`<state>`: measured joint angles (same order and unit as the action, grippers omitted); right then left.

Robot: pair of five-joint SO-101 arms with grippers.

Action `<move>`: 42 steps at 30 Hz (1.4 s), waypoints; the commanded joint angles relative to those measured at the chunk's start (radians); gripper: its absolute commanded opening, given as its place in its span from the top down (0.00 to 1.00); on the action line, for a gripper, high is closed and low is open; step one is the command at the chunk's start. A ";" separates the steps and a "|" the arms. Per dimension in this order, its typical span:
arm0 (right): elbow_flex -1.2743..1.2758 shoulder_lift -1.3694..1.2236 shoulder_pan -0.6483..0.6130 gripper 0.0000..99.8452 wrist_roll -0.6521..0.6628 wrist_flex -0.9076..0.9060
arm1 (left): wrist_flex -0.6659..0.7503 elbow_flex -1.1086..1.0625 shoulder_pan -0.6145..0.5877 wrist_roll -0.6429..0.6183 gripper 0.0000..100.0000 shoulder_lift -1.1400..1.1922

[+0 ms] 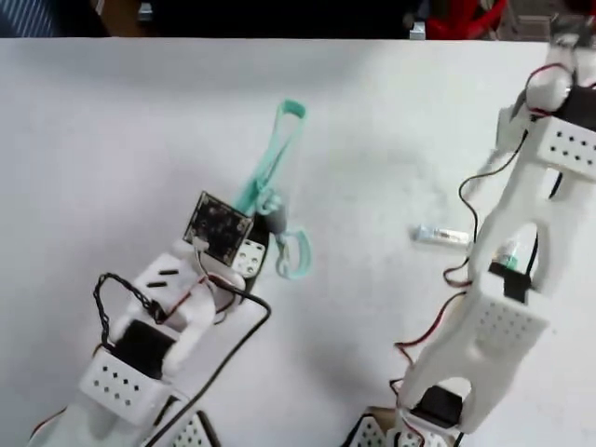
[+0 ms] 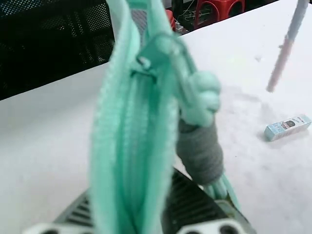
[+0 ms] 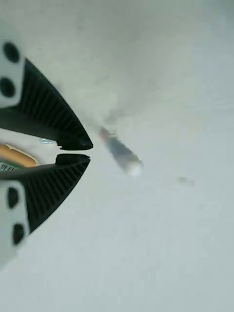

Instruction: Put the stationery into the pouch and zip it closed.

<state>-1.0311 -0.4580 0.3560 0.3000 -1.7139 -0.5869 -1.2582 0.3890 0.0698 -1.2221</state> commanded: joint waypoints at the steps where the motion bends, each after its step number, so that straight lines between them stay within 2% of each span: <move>1: -0.023 0.199 -0.021 0.98 0.012 -0.005 | 0.011 -0.003 -0.016 -0.002 0.98 0.018; 11: 0.227 0.585 -0.166 0.98 0.012 -0.001 | 0.008 -0.003 -0.016 -0.002 0.98 0.018; 14: 0.396 0.547 -0.096 0.98 0.012 0.085 | 0.006 -0.003 -0.016 -0.002 0.98 0.019; 18: 0.623 0.380 -0.002 0.98 -0.006 0.357 | 0.006 -0.003 -0.016 -0.002 0.98 0.019; 20: 0.664 0.280 0.016 0.98 -0.069 0.463 | 0.006 -0.003 -0.016 -0.002 0.98 0.019; 22: 0.661 0.182 0.018 0.93 -0.141 0.529 | 0.006 -0.003 -0.016 -0.002 0.98 0.019; 28: 0.539 -0.117 0.010 0.69 -0.282 0.679 | 0.008 -0.003 -0.016 -0.002 0.98 0.019; 35: 0.224 -0.484 0.016 0.75 -0.288 0.851 | 0.009 -0.003 -0.016 -0.002 0.98 0.019; 42: -0.207 -0.812 -0.008 0.75 -0.287 0.846 | 0.011 -0.003 -0.016 -0.002 0.98 0.019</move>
<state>-1.0495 -1.1976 0.3636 0.0192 -0.8838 -0.5869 -1.2582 0.3890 0.0698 -1.2221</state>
